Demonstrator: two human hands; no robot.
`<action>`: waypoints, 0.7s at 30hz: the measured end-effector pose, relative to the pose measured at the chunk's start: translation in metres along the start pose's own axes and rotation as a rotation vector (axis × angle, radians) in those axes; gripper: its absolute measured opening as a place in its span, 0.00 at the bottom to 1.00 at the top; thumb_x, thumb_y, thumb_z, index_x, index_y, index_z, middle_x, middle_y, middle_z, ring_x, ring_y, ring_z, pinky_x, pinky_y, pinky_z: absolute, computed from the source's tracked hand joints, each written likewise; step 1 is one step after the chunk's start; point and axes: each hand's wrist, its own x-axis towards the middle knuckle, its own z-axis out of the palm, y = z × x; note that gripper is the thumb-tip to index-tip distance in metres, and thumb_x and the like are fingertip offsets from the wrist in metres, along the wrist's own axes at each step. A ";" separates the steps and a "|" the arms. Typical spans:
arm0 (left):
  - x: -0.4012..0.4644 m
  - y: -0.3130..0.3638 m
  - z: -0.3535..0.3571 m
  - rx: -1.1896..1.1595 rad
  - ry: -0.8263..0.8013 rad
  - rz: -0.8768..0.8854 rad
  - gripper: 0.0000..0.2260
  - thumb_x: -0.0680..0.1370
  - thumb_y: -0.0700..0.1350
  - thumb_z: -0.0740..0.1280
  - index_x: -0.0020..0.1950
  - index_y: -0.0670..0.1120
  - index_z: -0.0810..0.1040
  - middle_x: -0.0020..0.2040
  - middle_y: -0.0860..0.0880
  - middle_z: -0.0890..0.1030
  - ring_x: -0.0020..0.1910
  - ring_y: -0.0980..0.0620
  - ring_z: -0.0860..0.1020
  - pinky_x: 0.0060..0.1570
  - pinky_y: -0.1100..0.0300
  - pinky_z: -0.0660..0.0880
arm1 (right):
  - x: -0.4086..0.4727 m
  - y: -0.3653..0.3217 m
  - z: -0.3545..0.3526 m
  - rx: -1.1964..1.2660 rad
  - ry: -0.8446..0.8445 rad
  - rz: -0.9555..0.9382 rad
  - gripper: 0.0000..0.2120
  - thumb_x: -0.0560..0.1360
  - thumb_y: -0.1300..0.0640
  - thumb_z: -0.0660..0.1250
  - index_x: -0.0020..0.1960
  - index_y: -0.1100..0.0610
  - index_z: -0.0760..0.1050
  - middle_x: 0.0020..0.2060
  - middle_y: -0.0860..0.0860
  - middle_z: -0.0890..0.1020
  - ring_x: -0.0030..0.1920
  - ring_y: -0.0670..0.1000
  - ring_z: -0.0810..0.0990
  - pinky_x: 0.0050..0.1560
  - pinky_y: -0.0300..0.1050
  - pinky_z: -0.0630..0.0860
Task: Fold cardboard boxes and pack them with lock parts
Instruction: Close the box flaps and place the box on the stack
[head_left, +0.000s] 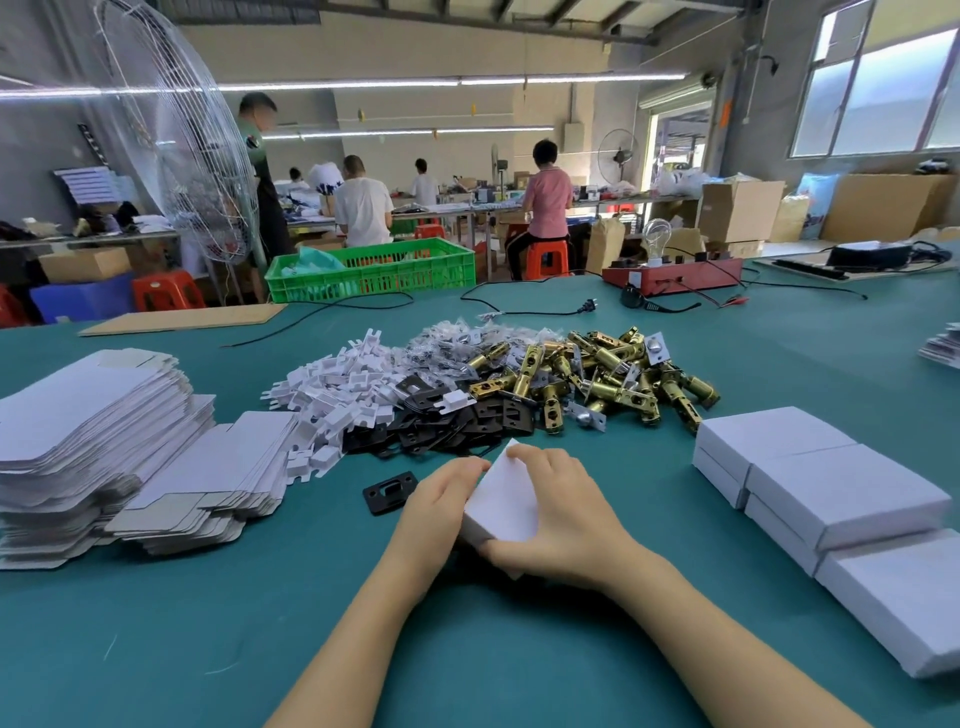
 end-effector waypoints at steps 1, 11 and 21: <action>0.001 -0.002 0.000 0.025 0.004 -0.019 0.15 0.82 0.57 0.59 0.52 0.52 0.83 0.50 0.53 0.83 0.52 0.50 0.78 0.54 0.56 0.71 | 0.000 -0.001 0.002 0.021 0.016 0.030 0.46 0.59 0.32 0.70 0.71 0.48 0.59 0.59 0.47 0.67 0.63 0.50 0.65 0.60 0.42 0.64; 0.012 -0.008 0.005 -0.152 0.014 -0.153 0.23 0.81 0.60 0.56 0.50 0.41 0.80 0.33 0.43 0.82 0.29 0.46 0.81 0.28 0.59 0.77 | -0.007 -0.020 -0.068 0.152 0.172 0.242 0.38 0.62 0.35 0.74 0.65 0.46 0.64 0.54 0.50 0.68 0.57 0.53 0.68 0.53 0.46 0.69; 0.010 -0.012 0.004 -0.009 -0.026 -0.065 0.22 0.79 0.61 0.60 0.48 0.44 0.82 0.39 0.43 0.84 0.35 0.47 0.83 0.36 0.58 0.79 | -0.120 -0.003 -0.205 -0.320 0.191 0.749 0.41 0.52 0.26 0.66 0.60 0.43 0.64 0.40 0.49 0.62 0.50 0.57 0.66 0.43 0.49 0.65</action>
